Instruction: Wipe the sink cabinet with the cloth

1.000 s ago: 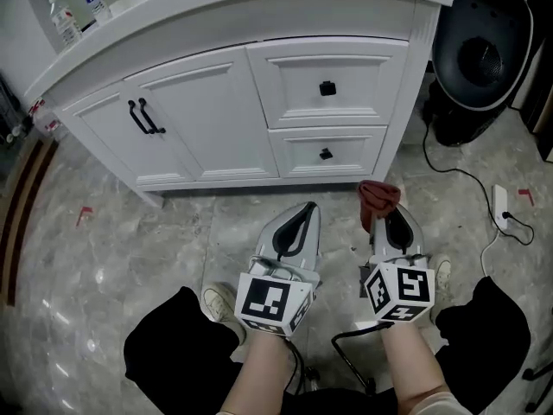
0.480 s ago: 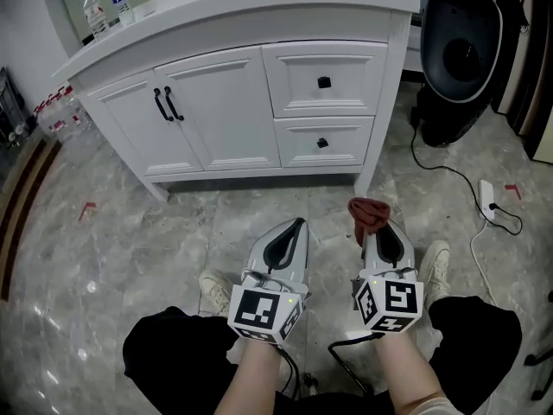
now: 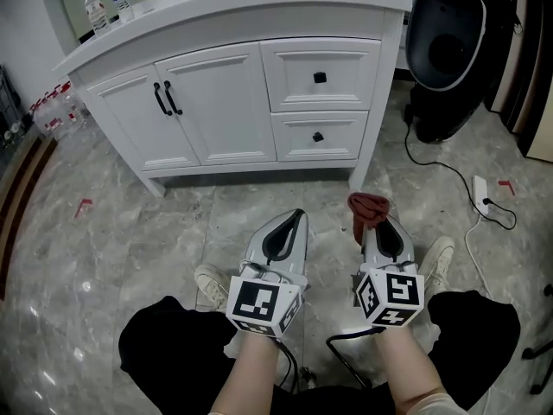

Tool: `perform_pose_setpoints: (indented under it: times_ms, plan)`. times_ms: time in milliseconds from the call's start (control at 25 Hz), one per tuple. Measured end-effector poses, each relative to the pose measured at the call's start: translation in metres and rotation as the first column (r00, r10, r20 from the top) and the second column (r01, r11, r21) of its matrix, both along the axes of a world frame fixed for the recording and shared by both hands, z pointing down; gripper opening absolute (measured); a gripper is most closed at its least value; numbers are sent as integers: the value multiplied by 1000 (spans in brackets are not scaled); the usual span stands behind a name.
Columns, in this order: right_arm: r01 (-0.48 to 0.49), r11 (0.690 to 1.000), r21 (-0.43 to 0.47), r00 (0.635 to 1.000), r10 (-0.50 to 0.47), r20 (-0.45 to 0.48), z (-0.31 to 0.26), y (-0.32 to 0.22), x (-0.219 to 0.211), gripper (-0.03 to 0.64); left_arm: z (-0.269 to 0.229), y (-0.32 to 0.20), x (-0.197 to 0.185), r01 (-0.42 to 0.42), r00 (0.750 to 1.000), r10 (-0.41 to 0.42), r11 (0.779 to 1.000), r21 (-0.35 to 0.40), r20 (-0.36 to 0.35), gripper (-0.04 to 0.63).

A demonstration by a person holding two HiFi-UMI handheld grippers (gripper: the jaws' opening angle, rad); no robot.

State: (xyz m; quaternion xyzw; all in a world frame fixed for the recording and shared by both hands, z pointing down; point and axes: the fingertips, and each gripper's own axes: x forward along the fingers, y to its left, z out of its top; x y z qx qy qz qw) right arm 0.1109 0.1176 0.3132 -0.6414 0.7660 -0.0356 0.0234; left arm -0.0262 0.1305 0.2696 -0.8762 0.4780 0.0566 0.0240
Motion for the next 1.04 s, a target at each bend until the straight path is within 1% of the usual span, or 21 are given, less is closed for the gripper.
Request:
perform_pose_setpoints:
  times_ms: [120, 520, 720, 1040]
  plan:
    - [6, 1000, 9, 1000, -6, -11, -3, -1, -4, 75, 1, -2, -3, 3, 1000, -3, 1000, -5, 5, 0]
    - [27, 1000, 11, 1000, -26, -6, -3, -4, -12, 75, 7, -9, -6, 10, 1000, -10, 1000, -19, 12, 0]
    - [32, 999, 27, 998, -31, -49, -4, -2, -16, 75, 10, -10, -4, 7, 1000, -7, 1000, -22, 14, 0]
    - [35, 999, 36, 998, -34, -48, -7, 0, -13, 74, 10, -7, -1, 4, 1000, -4, 1000, -19, 9, 0]
